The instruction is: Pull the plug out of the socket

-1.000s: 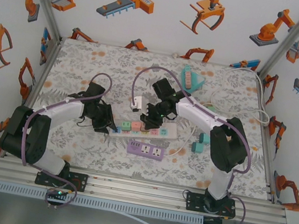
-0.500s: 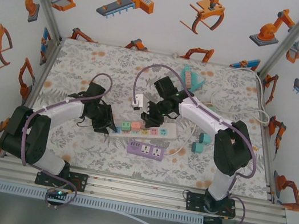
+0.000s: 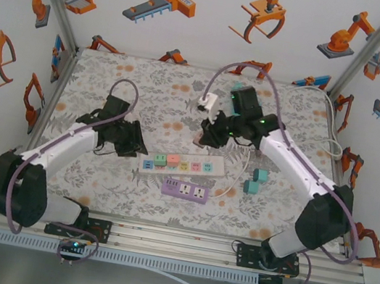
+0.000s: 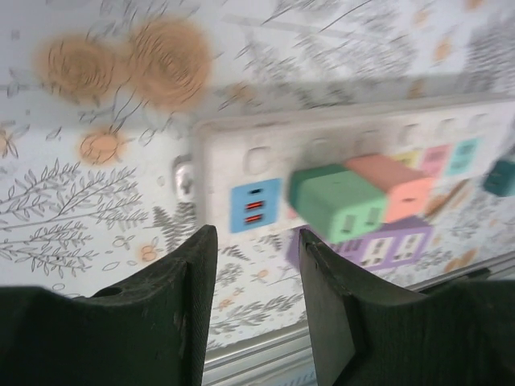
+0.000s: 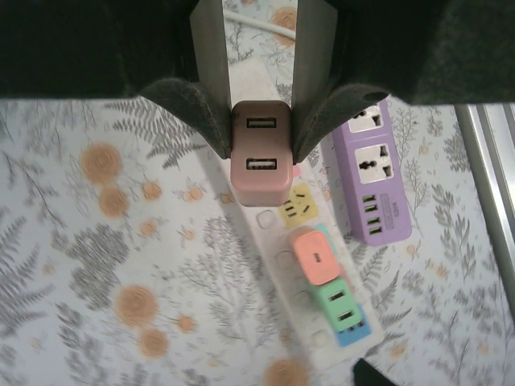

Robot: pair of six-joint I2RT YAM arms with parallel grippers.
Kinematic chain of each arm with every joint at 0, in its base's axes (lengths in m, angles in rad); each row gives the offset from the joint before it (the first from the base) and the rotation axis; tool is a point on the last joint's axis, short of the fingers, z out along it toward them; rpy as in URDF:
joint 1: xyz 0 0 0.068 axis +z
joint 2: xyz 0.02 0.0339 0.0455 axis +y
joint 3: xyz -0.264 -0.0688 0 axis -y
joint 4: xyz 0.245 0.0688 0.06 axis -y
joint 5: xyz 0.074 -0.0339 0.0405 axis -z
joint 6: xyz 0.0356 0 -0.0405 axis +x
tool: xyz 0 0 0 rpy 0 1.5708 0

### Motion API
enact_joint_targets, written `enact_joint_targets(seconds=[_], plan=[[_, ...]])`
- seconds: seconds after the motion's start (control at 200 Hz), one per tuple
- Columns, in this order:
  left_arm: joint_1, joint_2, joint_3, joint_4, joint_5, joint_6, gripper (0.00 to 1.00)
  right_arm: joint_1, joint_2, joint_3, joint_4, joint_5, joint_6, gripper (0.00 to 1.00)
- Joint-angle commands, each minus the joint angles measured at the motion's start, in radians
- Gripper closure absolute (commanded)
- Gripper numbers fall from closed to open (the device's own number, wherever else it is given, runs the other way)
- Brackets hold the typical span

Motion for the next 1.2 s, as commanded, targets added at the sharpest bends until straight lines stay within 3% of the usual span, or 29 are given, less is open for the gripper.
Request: enact_joint_targets(seconds=[0.0,0.14,0.29,0.346,0.441,0.551,0.691,0.846,1.197], plan=[[-0.005,-0.065,0.063,0.038,0.038,0.038,0.54,-0.109,-0.058,-0.02,0.071,0.014,0.31,0.92],[-0.029,-0.08,0.144,0.151,0.209,0.125,0.48,-0.282,-0.088,-0.035,0.062,-0.032,0.57,0.92],[-0.144,-0.054,0.26,0.193,0.339,0.298,0.4,-0.445,-0.087,-0.077,0.048,-0.109,0.757,0.95],[-0.192,-0.038,0.296,0.197,0.38,0.355,0.33,-0.497,-0.088,-0.096,0.036,-0.112,0.791,0.96],[-0.268,-0.011,0.339,0.205,0.43,0.432,0.08,-0.577,-0.092,-0.134,0.023,-0.111,0.816,0.97],[-0.328,0.015,0.356,0.227,0.455,0.491,0.01,-0.664,-0.09,-0.183,0.002,-0.081,0.81,0.97],[-0.36,0.024,0.355,0.237,0.462,0.537,0.03,-0.733,-0.073,-0.245,0.0,-0.028,0.768,0.95],[-0.36,0.008,0.344,0.208,0.424,0.575,0.03,-0.735,-0.032,-0.299,0.047,0.003,0.713,0.94],[-0.361,-0.026,0.312,0.182,0.346,0.591,0.03,-0.734,0.092,-0.412,0.255,-0.095,0.799,0.9]])
